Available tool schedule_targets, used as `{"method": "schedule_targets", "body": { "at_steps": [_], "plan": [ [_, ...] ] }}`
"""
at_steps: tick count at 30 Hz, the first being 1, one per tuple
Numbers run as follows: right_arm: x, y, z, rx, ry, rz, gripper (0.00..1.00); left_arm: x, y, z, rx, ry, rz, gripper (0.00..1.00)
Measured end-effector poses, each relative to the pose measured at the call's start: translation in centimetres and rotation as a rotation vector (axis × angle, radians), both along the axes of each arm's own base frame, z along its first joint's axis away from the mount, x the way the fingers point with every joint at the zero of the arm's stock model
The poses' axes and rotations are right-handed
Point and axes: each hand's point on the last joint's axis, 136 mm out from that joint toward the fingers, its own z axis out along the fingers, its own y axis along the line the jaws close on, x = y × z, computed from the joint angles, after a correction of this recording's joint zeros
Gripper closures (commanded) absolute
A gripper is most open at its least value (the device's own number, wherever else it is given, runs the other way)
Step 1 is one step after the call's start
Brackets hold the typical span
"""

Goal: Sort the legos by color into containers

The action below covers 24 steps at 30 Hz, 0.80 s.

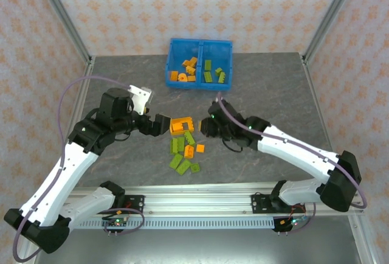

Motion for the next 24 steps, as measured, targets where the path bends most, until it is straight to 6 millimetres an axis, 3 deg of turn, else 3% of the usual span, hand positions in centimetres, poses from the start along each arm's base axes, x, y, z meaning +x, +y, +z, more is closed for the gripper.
{"method": "schedule_targets", "body": {
  "at_steps": [4, 7, 13, 21, 24],
  "plan": [
    [5.0, 1.3, 4.0, 0.024, -0.077, -0.036, 0.73, -1.3, -1.1, 0.4, -0.014, -0.013, -0.098, 0.0],
    [8.6, 2.8, 4.8, 0.021, -0.104, -0.042, 0.73, -1.7, -0.9, 0.3, 0.031, -0.048, -0.135, 0.0],
    [15.9, 6.5, 2.9, -0.02, -0.099, -0.035, 0.73, -0.1, 1.7, 0.4, 0.181, -0.195, -0.044, 0.0],
    [25.8, 11.3, -1.3, -0.042, -0.124, -0.079, 0.73, 2.6, 3.6, -3.5, 0.317, -0.232, 0.057, 0.0],
    [28.5, 12.5, -3.2, -0.037, -0.141, -0.105, 0.73, 2.9, 4.2, -4.0, 0.348, -0.243, 0.083, 0.01]
  ]
}}
